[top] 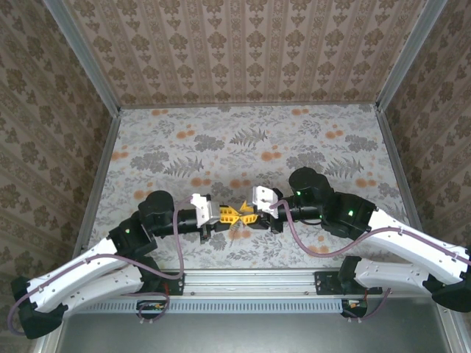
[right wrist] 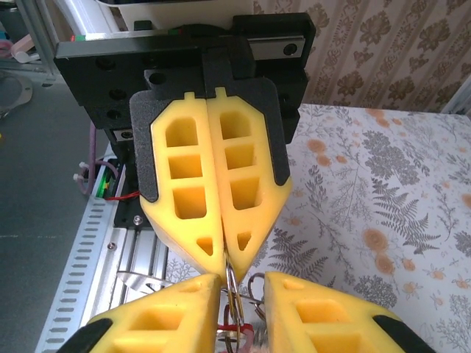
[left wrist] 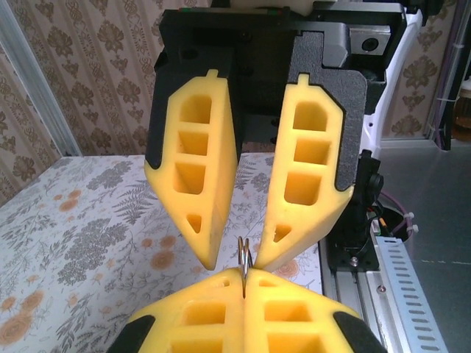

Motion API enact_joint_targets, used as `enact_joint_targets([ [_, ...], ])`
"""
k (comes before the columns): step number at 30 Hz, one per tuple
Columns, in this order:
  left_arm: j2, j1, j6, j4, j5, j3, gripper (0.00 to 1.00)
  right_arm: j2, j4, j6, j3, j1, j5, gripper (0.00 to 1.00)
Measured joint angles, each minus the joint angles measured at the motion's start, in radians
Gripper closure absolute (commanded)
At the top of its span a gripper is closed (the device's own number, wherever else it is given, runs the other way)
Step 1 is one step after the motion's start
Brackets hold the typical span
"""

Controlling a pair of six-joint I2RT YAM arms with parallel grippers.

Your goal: Put the keys on the keyring

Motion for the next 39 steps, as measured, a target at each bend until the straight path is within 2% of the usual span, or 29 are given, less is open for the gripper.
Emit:
enact_joint_targets([
  [9,0.002,0.007,-0.021,0.079,-0.003,-0.021,1.0,-0.003,0.013,0.0,-0.008,0.0,-0.019,0.71],
  [13,0.002,0.007,-0.031,0.103,-0.003,-0.036,1.0,-0.005,0.014,-0.002,-0.014,-0.003,-0.013,0.79],
  [18,0.002,0.013,-0.051,0.154,0.011,-0.058,1.0,-0.022,0.034,0.0,-0.029,-0.005,0.005,0.84],
  [22,-0.003,0.028,-0.072,0.179,0.035,-0.066,1.0,-0.03,0.043,-0.002,-0.031,-0.005,0.008,0.98],
  [26,-0.003,0.032,-0.079,0.189,0.045,-0.065,1.0,-0.038,0.055,-0.001,-0.032,-0.004,0.01,1.0],
  [27,-0.003,0.032,-0.077,0.17,0.044,-0.056,0.97,-0.038,0.054,-0.001,-0.032,-0.003,0.011,1.0],
  [29,0.009,0.031,-0.051,0.071,0.031,0.001,0.77,-0.038,0.058,-0.004,-0.034,-0.002,0.023,1.0],
  [31,0.023,0.025,-0.018,-0.04,-0.002,0.074,0.68,-0.039,0.05,-0.008,-0.033,-0.001,0.047,1.0],
  [35,0.039,0.015,0.049,-0.204,-0.092,0.213,0.66,-0.027,-0.009,-0.031,-0.032,-0.001,0.101,1.0],
  [39,0.063,-0.005,0.093,-0.29,-0.145,0.265,0.67,-0.006,-0.036,-0.035,-0.031,-0.001,0.12,1.0],
])
